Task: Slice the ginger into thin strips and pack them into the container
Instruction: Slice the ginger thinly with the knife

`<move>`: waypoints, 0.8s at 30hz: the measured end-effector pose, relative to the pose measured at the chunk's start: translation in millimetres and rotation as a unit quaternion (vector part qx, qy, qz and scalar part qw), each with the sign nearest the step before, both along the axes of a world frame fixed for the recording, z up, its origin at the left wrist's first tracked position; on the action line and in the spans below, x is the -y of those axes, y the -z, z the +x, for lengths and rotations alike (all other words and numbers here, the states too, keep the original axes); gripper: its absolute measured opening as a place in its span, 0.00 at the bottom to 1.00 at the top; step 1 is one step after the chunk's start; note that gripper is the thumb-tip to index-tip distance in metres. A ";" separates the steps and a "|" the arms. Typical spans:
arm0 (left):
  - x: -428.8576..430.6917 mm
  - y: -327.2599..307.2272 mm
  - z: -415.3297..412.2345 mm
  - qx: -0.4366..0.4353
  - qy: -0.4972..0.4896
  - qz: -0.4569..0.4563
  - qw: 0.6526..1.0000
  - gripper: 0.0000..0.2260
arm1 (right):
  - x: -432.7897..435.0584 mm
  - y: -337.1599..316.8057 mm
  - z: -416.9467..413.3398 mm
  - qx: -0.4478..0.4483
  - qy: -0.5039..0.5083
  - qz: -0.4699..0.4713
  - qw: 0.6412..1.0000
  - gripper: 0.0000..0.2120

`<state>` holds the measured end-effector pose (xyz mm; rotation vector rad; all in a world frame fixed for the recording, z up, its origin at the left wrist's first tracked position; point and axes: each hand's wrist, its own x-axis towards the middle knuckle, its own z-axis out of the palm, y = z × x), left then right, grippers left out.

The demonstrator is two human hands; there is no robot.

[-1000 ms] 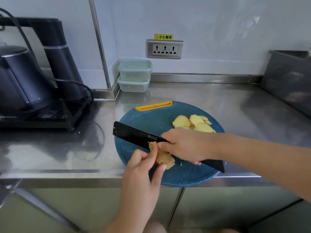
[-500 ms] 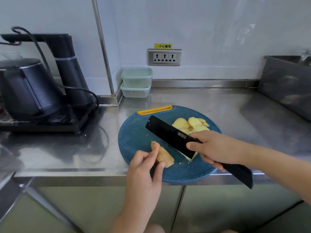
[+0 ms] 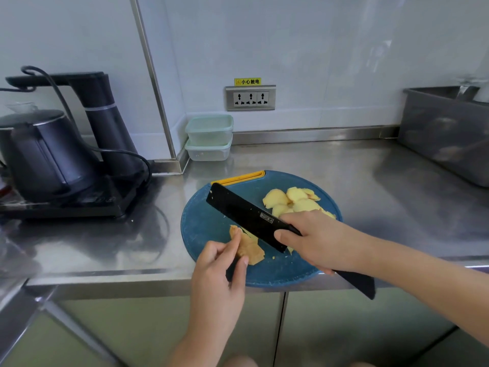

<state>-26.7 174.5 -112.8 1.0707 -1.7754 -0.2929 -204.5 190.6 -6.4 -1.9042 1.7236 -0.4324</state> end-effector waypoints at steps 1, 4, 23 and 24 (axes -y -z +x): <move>-0.3 -0.3 -0.1 0.000 0.000 -0.003 1.000 0.20 | -0.6 1.1 0.9 0.001 -0.005 0.006 1.000 0.13; -0.3 -0.6 -0.5 0.004 0.000 -0.009 1.000 0.19 | -0.7 2.8 0.6 0.006 -0.012 0.016 1.000 0.12; 3.1 -0.4 1.8 0.039 0.021 0.007 0.999 0.19 | 8.2 2.3 1.5 -0.056 -0.036 0.041 0.997 0.12; 3.1 -0.4 2.0 0.040 0.021 0.007 0.999 0.18 | 10.6 2.5 1.4 -0.061 -0.037 0.042 0.997 0.13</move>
